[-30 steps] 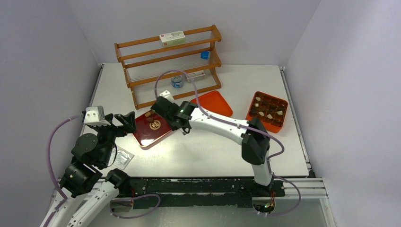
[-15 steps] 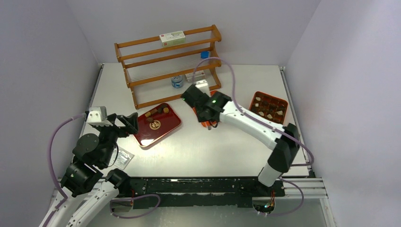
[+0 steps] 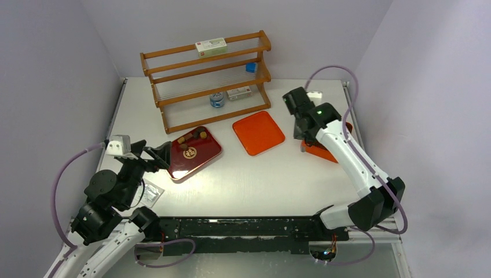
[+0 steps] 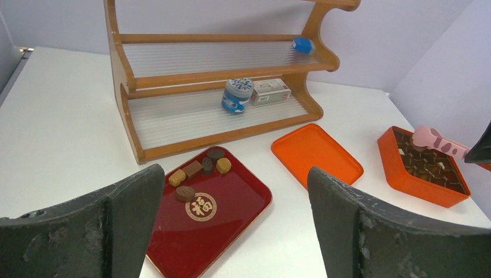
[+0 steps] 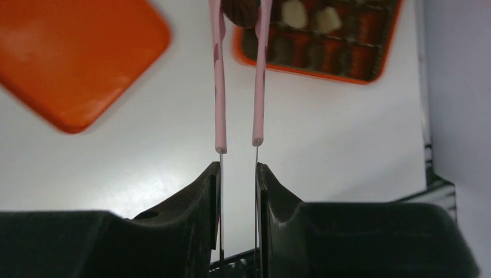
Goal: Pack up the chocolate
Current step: Pick up the fake chocolate from the plate, then place the fake chocolate in the packing bottle.
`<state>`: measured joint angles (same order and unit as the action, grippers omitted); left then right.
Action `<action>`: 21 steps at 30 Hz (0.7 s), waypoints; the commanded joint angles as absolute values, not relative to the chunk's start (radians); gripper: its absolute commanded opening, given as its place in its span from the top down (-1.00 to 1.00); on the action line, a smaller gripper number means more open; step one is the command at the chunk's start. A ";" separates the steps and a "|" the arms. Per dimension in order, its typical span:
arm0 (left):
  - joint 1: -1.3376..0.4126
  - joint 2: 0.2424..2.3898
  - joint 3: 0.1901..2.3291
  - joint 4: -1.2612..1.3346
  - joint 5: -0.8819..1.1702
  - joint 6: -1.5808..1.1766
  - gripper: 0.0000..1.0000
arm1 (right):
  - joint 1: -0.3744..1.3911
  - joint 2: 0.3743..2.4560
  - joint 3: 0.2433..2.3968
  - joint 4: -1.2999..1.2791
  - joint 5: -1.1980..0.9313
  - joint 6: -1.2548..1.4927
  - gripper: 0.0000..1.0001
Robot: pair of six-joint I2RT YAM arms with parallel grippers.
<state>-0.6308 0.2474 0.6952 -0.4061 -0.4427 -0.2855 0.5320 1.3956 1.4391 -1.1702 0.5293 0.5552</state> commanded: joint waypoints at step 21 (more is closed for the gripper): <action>-0.724 0.179 0.680 -0.358 -0.457 -0.255 -0.96 | 0.003 1.411 1.345 -1.149 0.413 0.357 0.43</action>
<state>-0.7128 0.1970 0.6903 -0.3882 -0.4431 -0.2714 0.0128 1.4006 1.3540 -1.1866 0.4255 0.3820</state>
